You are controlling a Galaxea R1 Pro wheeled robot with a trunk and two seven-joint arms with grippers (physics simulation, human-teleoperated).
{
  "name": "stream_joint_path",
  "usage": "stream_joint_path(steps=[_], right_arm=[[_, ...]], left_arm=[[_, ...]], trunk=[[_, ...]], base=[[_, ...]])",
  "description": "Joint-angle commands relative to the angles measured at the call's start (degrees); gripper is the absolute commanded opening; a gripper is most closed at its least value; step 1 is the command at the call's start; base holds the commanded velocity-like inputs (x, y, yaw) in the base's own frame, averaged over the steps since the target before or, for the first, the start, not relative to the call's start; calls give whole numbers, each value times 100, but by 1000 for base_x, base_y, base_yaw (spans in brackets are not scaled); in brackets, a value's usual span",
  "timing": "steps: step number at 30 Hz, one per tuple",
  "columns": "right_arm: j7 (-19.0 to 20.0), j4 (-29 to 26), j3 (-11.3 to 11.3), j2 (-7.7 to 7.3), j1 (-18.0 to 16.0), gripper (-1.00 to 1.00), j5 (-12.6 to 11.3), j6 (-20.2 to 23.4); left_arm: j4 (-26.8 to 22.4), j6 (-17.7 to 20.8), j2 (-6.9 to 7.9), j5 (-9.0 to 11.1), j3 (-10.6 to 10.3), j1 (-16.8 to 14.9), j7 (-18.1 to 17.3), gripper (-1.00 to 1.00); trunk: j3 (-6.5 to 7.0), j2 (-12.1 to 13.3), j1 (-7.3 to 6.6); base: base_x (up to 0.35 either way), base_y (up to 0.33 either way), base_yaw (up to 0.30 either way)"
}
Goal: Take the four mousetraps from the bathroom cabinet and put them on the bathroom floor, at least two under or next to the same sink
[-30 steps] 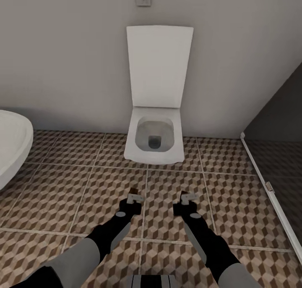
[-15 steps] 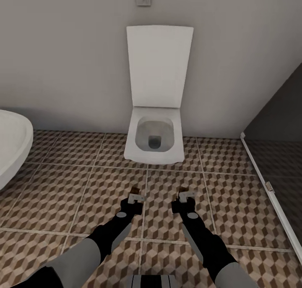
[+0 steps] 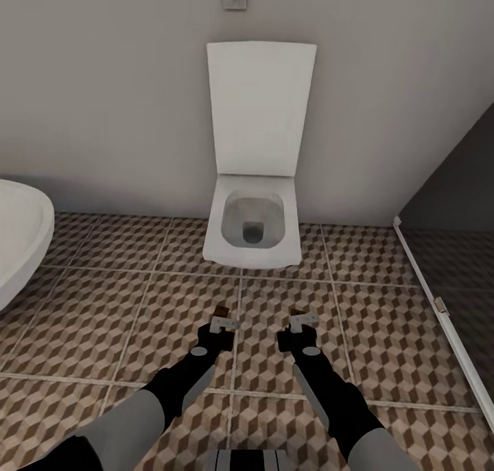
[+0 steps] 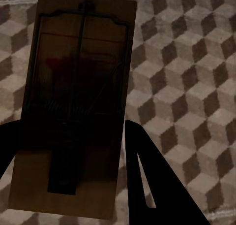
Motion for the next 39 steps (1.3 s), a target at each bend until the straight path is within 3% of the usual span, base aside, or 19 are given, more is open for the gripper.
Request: stream_joint_path(steps=[1,10,15,39], right_arm=[[-54,-16,22,0,-3,-100,-61,17],[-78,-72,43,16,-4,-100,-60,15],[-77,-98,46,14,-4,-100,-60,15],[-77,-103,47,21,-4,-100,-61,13]], left_arm=[[-7,24,5,18,-49,-5,55,-100],[-31,-154,-9,18,-50,-6,67,-100],[-30,-204,-11,18,-51,-7,70,-100],[-35,-214,-14,18,-51,-5,72,-100]], trunk=[[-4,-2,-1],[-4,-2,-1],[-93,-202,109],[-705,-1165,636]], base=[[0,0,0],[0,0,0],[0,0,0],[0,0,0]])
